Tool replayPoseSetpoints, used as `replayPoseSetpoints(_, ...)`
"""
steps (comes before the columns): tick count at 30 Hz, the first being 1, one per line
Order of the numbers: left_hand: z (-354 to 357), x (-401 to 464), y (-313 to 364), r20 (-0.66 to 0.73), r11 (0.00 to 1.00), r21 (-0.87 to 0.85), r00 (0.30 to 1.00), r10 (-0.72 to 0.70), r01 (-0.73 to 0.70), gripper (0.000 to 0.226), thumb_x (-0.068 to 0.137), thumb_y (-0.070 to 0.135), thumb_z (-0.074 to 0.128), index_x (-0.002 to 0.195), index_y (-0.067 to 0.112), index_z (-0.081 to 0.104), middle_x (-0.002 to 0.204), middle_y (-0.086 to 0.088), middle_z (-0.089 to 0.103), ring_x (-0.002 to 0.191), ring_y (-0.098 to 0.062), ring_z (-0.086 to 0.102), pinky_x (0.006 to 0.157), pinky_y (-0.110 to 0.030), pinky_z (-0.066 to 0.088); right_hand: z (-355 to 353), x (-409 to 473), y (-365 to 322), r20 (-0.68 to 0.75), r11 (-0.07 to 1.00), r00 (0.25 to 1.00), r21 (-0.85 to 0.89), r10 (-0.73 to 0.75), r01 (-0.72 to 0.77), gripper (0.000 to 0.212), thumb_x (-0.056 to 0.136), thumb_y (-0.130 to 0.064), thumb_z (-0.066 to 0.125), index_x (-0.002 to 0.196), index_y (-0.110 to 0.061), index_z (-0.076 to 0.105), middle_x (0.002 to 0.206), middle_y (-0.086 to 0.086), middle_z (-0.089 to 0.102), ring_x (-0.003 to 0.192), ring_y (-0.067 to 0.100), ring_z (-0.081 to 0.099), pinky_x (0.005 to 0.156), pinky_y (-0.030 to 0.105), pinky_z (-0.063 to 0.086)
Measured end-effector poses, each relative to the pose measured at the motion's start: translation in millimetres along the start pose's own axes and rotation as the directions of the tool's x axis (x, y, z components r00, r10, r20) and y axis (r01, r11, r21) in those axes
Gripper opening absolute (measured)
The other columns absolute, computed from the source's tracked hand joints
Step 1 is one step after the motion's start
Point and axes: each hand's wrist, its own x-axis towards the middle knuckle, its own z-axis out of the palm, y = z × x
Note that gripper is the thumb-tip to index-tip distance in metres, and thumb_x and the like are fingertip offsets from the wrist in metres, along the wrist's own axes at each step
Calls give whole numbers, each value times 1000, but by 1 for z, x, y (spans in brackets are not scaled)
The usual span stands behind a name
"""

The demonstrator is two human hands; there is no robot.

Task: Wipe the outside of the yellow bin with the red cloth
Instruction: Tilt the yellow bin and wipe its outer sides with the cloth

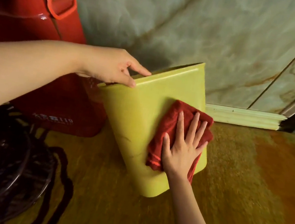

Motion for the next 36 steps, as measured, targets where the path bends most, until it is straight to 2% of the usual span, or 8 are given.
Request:
replayPoseSetpoints(5, 1, 1, -3, -9, 985, -171, 1000, -26, 24, 47, 85, 4, 53, 124, 29, 47, 56, 12, 70, 37, 7, 48, 34, -5, 32, -2, -16, -1, 26, 946, 951, 96, 309, -310, 60, 81, -63, 15, 135, -51, -9, 155, -10, -16, 145, 22, -17, 108, 69, 6)
replayPoseSetpoints(10, 5, 5, 13, 36, 986, -169, 999, 7, -1, 47, 84, 5, 54, 123, 30, 48, 66, 6, 74, 41, 5, 50, 35, -7, 33, -2, 26, -72, -116, 987, 992, 157, 47, -28, 63, 82, -70, 16, 139, -53, -6, 156, -15, -8, 146, 22, -10, 107, 66, 0)
replayPoseSetpoints(12, 7, 6, 12, 37, 976, -217, 999, -12, 20, 45, 85, 4, 52, 122, 31, 50, 80, 4, 75, 51, 0, 57, 38, -7, 37, -9, 56, -71, -47, 983, 999, 185, -9, 18, 61, 82, -70, 21, 138, -57, 1, 159, -14, 0, 147, 18, -7, 108, 63, 0)
replayPoseSetpoints(18, 11, -42, -32, 129, 962, -240, 987, -99, 128, 73, 64, 14, 68, 128, 35, 40, 95, 0, 73, 86, -13, 64, 78, -25, 54, -12, 53, 17, 198, 932, 921, 72, 336, -356, 55, 90, -58, 26, 142, -48, 11, 160, -8, 3, 147, 18, 1, 113, 61, 6)
replayPoseSetpoints(23, 30, -58, -42, -84, 941, -322, 987, -139, 105, 64, 78, 2, 60, 132, 27, 38, 52, 5, 68, 57, -10, 44, 46, -18, 34, -8, 59, 7, 243, 945, 922, 53, 302, -323, 56, 88, -62, 23, 142, -49, 10, 160, -10, 4, 147, 19, 2, 112, 61, 5)
replayPoseSetpoints(27, 21, -37, -4, -68, 949, -287, 986, -155, 130, 61, 80, 3, 60, 133, 24, 39, 60, 3, 71, 66, -17, 47, 49, -24, 30, -23, 38, -9, 242, 958, 950, 158, 198, -240, 54, 90, -60, 19, 142, -49, 6, 160, -10, 0, 147, 18, -3, 115, 59, 3)
replayPoseSetpoints(31, 19, -6, 33, -53, 962, -227, 984, -169, 153, 40, 81, 3, 59, 119, 14, 53, 95, -18, 62, 83, -23, 49, 59, -29, 34, -43, 17, -48, 133, 976, 989, 214, -62, 32, 62, 81, -71, 17, 139, -54, 1, 156, -18, -3, 147, 16, 0, 114, 56, 10)
replayPoseSetpoints(36, 15, -3, 44, 21, 988, -143, 998, -59, 62, 49, 73, 13, 71, 118, 23, 53, 84, -1, 74, 73, -8, 68, 58, -15, 53, -60, 14, -32, 28, 975, 991, 185, -128, 120, 73, 78, -72, 33, 139, -49, 0, 155, -12, 3, 147, 18, 8, 114, 53, 22)
